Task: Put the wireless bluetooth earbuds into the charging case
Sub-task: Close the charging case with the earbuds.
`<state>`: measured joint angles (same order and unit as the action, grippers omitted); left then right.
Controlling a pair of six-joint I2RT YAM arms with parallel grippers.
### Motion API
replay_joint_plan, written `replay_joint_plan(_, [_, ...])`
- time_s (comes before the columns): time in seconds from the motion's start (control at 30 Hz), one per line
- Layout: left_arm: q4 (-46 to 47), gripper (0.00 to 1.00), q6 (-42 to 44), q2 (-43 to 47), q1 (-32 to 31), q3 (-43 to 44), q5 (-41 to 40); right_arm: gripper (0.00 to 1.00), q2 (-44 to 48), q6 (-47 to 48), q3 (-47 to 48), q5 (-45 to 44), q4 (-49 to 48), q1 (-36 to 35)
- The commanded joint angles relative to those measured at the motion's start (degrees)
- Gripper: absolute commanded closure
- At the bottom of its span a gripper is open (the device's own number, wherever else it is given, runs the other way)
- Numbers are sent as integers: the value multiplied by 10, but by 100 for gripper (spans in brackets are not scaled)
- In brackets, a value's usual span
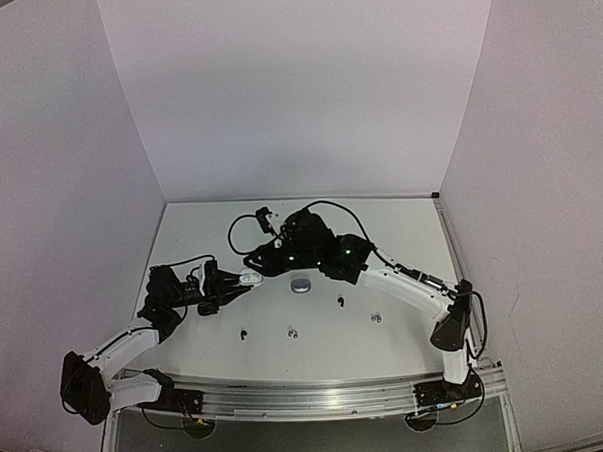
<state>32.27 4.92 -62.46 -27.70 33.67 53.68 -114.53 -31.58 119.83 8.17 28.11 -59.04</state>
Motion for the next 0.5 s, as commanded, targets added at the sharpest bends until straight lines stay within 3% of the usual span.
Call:
replay_joint_plan(0.0, [-11,100,-23,-2,0,32,-42,72,17,6,-8,32,1,-17])
replay_joint_plan(0.23, [-24,100,-43,-4,1,38,-59,70,41,20,-29,33,15,-25])
replay_joint_plan(0.47, [8,100,-156,-10,1,37,-7,47,107,83,-69,-21,19,-15])
